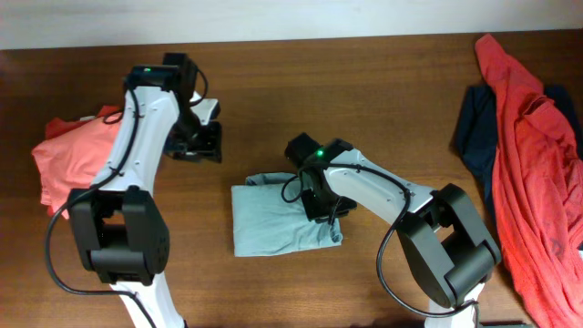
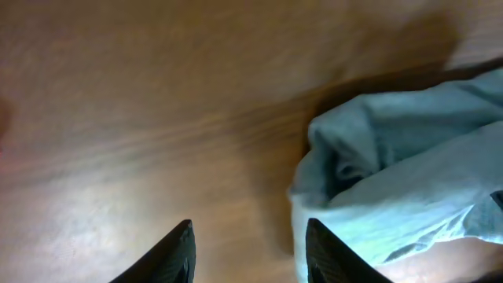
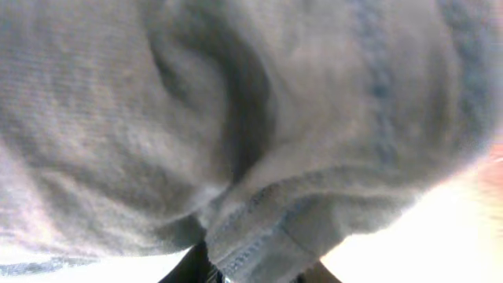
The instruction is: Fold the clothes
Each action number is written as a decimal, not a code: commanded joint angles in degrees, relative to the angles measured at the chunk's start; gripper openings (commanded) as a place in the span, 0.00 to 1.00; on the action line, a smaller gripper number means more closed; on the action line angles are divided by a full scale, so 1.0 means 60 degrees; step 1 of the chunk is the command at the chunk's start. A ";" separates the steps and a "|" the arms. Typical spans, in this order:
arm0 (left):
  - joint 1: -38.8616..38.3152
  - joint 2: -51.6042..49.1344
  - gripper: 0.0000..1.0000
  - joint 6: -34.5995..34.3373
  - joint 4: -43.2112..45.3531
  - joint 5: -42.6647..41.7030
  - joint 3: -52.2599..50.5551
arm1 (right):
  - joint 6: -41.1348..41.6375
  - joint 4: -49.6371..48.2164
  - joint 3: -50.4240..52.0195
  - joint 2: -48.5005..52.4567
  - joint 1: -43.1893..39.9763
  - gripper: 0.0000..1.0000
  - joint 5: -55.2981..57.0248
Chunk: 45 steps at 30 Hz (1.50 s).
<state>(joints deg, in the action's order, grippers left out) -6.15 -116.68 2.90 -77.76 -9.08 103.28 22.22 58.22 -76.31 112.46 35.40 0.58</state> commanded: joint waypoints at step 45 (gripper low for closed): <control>-0.2925 0.0215 0.36 0.2772 0.1563 -0.2484 -0.2350 | -0.2167 -0.0969 0.0033 0.0084 -0.1851 0.27 0.1734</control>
<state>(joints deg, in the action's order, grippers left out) -23.35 -116.60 18.50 -70.63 -22.98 91.77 9.02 52.34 -76.31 112.46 24.51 9.47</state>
